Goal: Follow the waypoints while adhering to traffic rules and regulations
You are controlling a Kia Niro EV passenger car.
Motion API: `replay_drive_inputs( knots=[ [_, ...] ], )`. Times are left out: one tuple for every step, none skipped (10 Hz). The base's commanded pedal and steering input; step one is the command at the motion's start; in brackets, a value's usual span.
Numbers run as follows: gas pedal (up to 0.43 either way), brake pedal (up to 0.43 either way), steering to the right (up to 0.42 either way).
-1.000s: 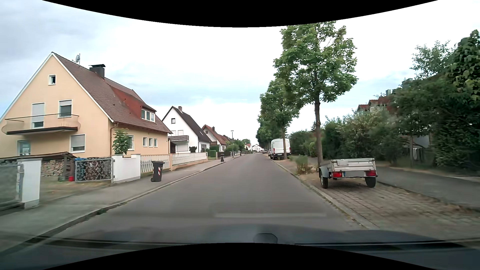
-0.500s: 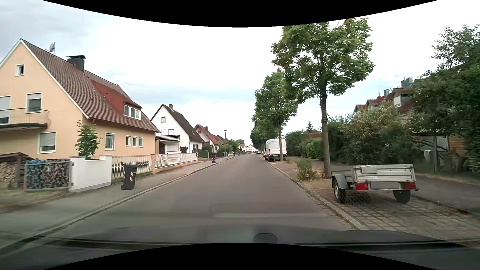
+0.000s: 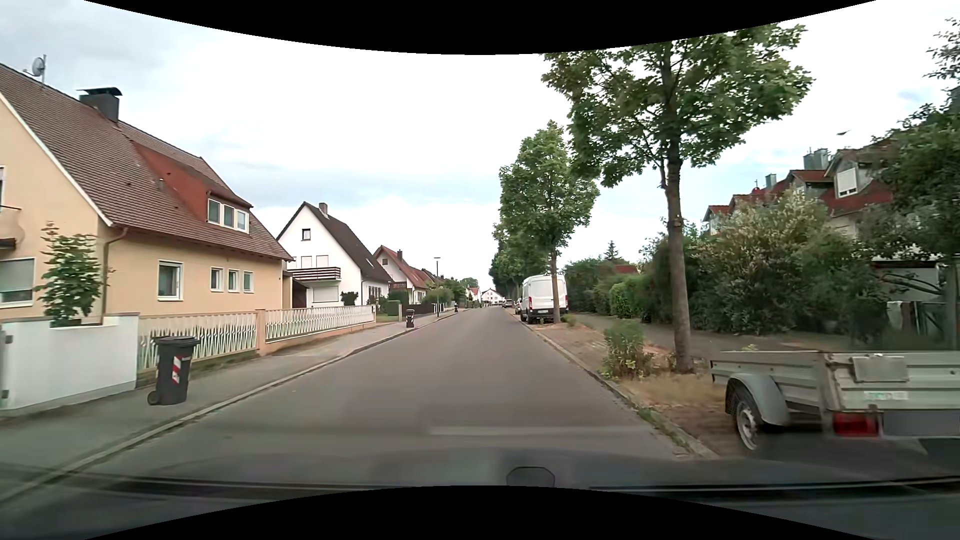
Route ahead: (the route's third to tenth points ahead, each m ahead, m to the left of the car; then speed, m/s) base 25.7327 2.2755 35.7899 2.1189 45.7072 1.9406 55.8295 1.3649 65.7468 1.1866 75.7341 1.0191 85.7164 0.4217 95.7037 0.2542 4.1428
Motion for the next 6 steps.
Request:
replay_drive_inputs(
  knots=[
    [0.169,0.000,0.003],
    [0.209,0.000,-0.010],
    [0.240,0.000,-0.009],
    [0.240,0.000,-0.006],
    [0.240,0.000,-0.003],
    [0.240,0.000,0.000]
  ],
)
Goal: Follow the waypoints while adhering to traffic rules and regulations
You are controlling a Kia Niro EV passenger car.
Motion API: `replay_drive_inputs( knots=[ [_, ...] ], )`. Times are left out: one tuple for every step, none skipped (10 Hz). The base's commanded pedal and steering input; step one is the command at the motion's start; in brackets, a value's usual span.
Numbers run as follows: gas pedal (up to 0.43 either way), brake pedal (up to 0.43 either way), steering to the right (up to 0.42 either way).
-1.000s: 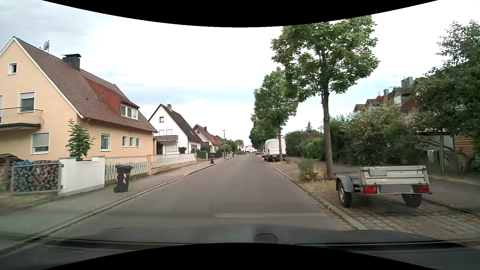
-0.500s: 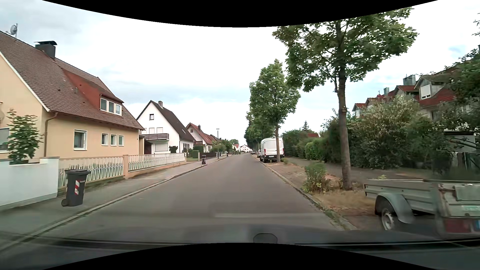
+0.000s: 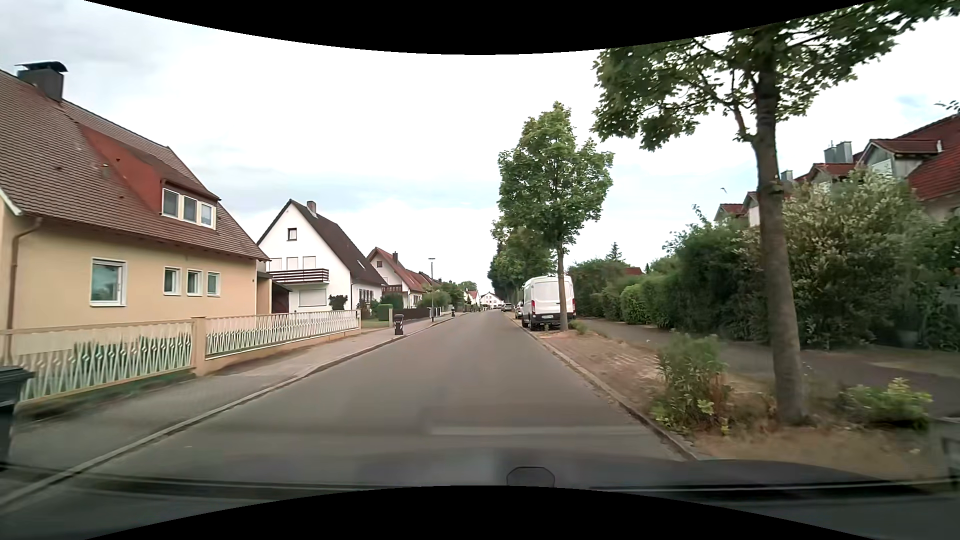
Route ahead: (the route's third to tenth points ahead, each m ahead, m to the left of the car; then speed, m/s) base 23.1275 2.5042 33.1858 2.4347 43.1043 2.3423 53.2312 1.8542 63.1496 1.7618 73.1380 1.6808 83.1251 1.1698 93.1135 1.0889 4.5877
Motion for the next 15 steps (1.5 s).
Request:
replay_drive_inputs(
  knots=[
    [0.240,0.000,0.000],
    [0.228,0.000,0.000],
    [0.228,0.000,-0.001],
    [0.228,0.000,0.001],
    [0.228,0.000,0.003],
    [0.228,0.000,0.003],
    [0.228,0.000,0.001],
    [0.228,0.000,0.001],
    [0.228,0.000,0.001],
    [0.228,0.000,0.003],
    [0.228,0.000,0.003],
    [0.228,0.000,0.003],
    [0.228,0.000,0.000],
    [0.228,0.000,-0.002],
    [0.240,0.000,-0.003]
  ],
)
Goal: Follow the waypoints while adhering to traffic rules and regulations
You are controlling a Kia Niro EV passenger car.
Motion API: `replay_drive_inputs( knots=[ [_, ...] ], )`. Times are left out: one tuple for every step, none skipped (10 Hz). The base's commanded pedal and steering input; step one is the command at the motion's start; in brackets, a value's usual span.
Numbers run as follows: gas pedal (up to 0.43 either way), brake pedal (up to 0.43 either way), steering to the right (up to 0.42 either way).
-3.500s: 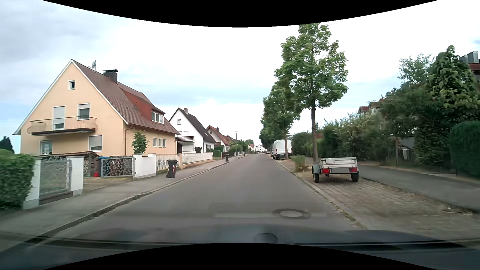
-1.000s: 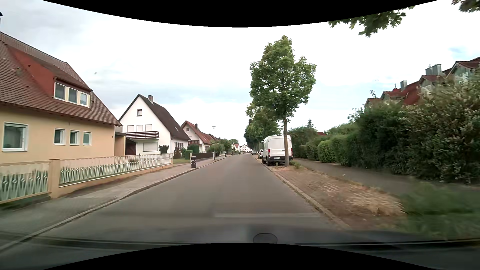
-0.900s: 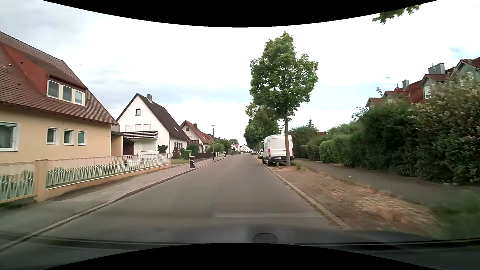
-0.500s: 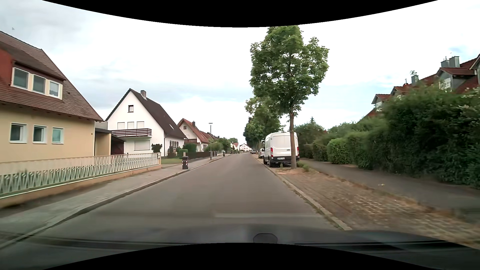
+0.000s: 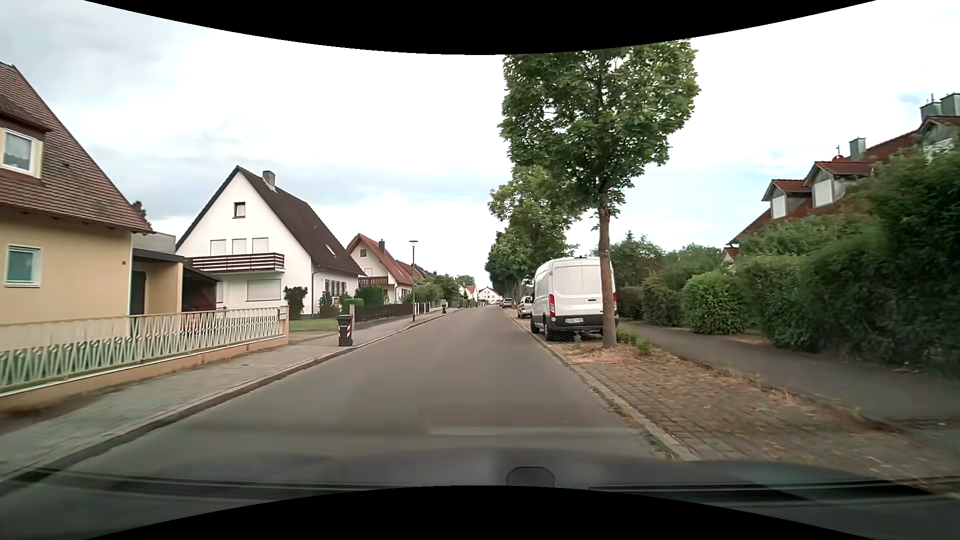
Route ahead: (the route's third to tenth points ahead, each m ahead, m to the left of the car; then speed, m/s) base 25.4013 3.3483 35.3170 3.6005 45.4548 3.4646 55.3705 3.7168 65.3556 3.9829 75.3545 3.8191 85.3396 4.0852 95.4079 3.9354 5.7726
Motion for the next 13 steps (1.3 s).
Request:
replay_drive_inputs(
  knots=[
    [0.240,0.000,-0.003],
    [0.280,0.000,-0.005],
    [0.280,0.000,-0.007],
    [0.280,0.000,-0.007],
    [0.280,0.000,-0.007],
    [0.280,0.000,-0.007],
    [0.280,0.000,-0.007],
    [0.280,0.000,-0.007],
    [0.280,0.000,-0.005],
    [0.280,0.000,-0.005],
    [0.268,0.000,-0.004],
    [0.268,0.000,-0.005],
    [0.268,0.000,-0.007]
  ],
)
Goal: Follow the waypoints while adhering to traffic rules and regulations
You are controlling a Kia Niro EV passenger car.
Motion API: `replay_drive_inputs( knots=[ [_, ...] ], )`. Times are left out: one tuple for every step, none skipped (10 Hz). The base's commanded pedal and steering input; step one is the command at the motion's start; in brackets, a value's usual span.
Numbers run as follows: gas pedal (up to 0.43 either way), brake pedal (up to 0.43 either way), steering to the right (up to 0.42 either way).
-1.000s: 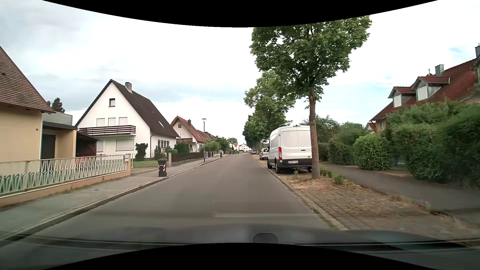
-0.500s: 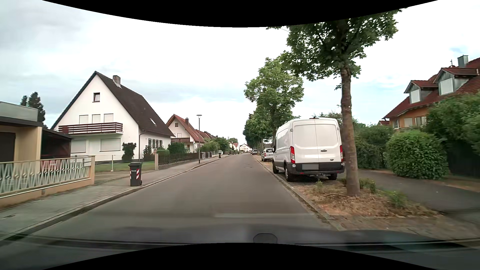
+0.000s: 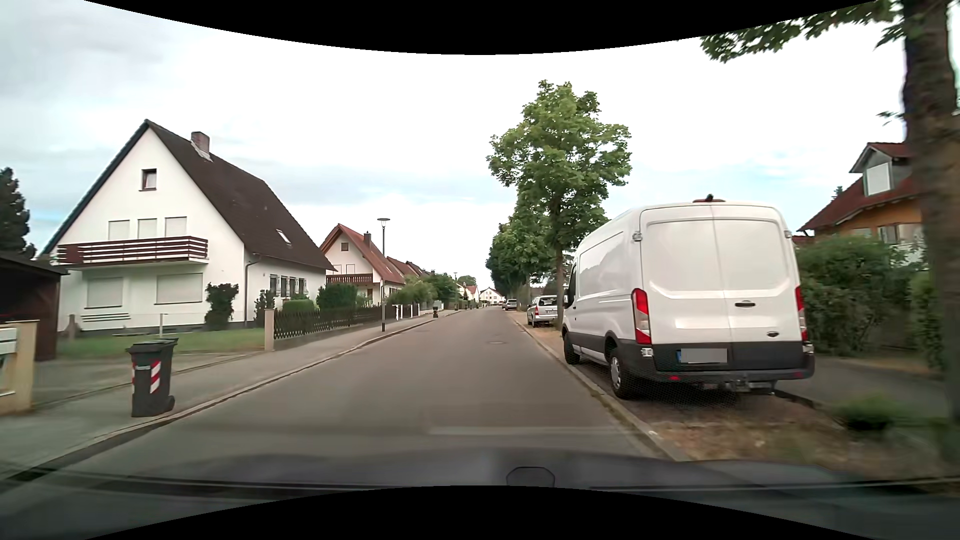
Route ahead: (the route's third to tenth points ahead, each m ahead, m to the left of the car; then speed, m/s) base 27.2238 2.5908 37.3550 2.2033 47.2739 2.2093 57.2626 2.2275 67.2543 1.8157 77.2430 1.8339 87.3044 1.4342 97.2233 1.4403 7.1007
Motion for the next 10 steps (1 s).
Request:
replay_drive_inputs(
  knots=[
    [0.260,0.000,-0.014],
    [0.260,0.000,-0.019],
    [0.260,0.000,-0.019],
    [0.260,0.000,-0.019],
    [0.260,0.000,-0.019],
    [0.260,0.000,-0.019],
    [0.260,0.000,-0.016],
    [0.260,0.000,-0.011],
    [0.260,0.000,-0.009],
    [0.260,0.000,-0.008]
  ],
)
